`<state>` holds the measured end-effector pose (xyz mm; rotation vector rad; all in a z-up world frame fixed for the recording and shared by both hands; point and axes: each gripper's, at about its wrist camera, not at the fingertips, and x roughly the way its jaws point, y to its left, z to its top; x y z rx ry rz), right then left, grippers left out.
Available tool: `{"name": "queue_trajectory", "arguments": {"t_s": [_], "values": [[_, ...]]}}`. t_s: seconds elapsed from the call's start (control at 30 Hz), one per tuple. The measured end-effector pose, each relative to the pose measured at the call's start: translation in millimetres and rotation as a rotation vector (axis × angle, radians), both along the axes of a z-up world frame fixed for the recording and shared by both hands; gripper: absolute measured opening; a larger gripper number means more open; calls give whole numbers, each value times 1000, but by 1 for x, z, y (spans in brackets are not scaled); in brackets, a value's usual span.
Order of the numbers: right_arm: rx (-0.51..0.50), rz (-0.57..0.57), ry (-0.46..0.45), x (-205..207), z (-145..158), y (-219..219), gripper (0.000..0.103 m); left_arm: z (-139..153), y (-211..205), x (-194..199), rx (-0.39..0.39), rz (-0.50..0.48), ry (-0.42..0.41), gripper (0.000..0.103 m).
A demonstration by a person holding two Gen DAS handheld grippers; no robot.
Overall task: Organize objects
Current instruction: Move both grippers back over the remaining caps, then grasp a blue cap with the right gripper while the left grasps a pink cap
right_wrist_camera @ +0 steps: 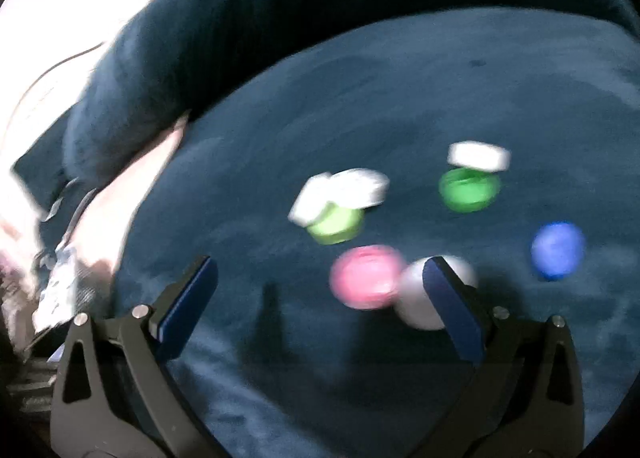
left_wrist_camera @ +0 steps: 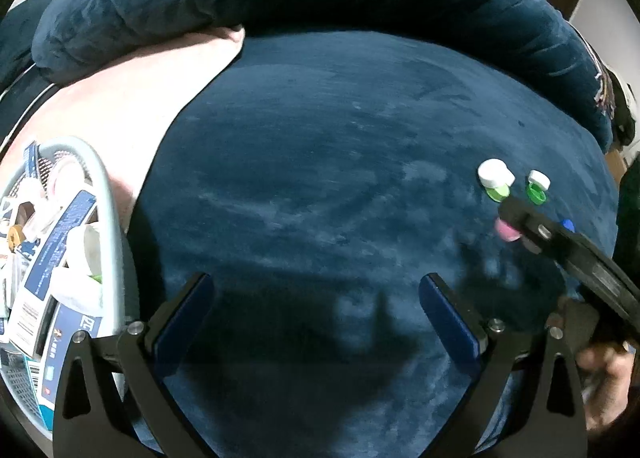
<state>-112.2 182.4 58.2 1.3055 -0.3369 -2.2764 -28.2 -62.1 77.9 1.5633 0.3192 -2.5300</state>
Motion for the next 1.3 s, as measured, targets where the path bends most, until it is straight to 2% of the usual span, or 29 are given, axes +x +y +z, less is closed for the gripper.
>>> {"name": "queue_trajectory", "arguments": {"t_s": [0.1, 0.17, 0.4, 0.6, 1.0, 1.2, 1.3], "values": [[-161, 158, -8, 10, 12, -13, 103, -1, -8, 3, 12, 34, -3, 102], [-167, 175, 18, 15, 20, -12, 103, -2, -10, 2, 35, 40, 1, 102], [-60, -17, 40, 13, 22, 25, 103, -4, -6, -1, 46, 21, -3, 103], [26, -36, 51, 15, 18, 19, 103, -10, -6, -3, 44, 29, -22, 103], [49, -75, 56, 7, 14, 21, 103, -24, 6, -14, 55, 6, -44, 102], [97, -133, 61, 5, 12, 29, 102, -29, 10, -16, 62, -1, -56, 103], [182, -211, 117, 7, 19, 41, 102, -31, 9, -17, 65, 7, -62, 103]]}}
